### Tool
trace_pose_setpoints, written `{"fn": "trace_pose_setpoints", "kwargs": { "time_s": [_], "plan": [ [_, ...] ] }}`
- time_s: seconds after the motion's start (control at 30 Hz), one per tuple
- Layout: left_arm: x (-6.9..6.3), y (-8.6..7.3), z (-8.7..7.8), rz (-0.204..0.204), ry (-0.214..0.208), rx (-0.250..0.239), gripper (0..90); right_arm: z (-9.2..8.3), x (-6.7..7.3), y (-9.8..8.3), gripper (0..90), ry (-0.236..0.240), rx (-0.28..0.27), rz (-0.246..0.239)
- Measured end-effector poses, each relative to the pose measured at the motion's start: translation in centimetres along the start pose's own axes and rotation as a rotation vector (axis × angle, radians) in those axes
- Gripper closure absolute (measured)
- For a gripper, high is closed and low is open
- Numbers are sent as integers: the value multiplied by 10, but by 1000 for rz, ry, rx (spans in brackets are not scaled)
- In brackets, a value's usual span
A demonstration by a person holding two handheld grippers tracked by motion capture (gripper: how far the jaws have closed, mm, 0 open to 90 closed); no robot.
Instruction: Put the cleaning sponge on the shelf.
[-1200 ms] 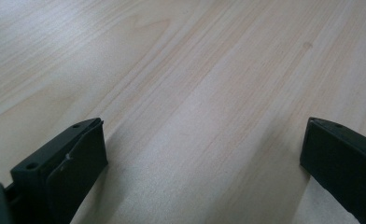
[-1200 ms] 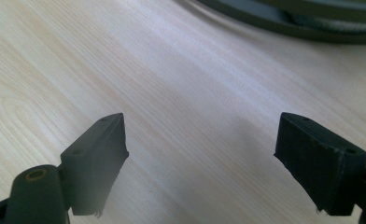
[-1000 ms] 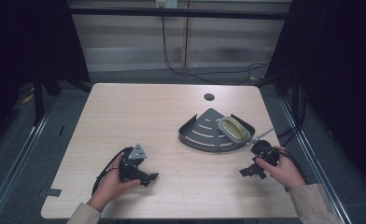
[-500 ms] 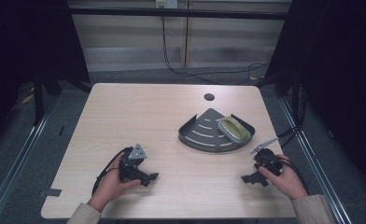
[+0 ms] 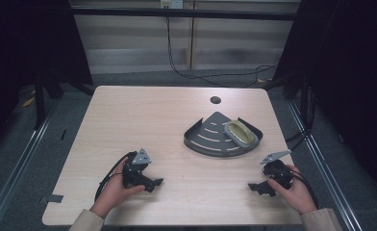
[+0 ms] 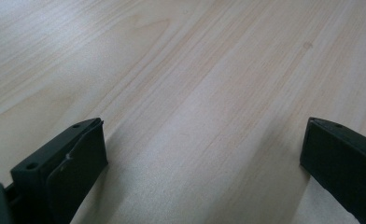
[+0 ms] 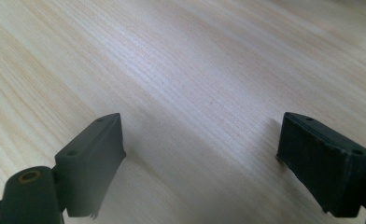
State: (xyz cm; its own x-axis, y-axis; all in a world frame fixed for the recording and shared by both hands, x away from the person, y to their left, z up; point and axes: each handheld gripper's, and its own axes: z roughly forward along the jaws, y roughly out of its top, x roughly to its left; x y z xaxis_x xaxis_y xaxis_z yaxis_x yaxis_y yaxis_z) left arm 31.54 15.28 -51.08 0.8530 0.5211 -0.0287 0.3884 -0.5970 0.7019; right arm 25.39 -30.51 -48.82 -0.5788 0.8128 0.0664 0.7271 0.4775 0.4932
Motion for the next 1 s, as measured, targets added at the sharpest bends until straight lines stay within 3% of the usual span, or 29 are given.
{"fn": "trace_pose_setpoints", "kwargs": {
  "time_s": [0.27,0.57,0.83,1.0],
  "plan": [
    [0,0,0,0,0,0,0,3,4,-12,108,-30,-98,-21],
    [0,0,0,0,0,0,0,4,3,-18,100,-39,-157,-16],
    [0,0,0,0,0,0,0,9,2,-24,99,-46,-243,-4],
    [0,0,0,0,0,1,0,9,2,-26,98,-47,-257,-3]
  ]
}}
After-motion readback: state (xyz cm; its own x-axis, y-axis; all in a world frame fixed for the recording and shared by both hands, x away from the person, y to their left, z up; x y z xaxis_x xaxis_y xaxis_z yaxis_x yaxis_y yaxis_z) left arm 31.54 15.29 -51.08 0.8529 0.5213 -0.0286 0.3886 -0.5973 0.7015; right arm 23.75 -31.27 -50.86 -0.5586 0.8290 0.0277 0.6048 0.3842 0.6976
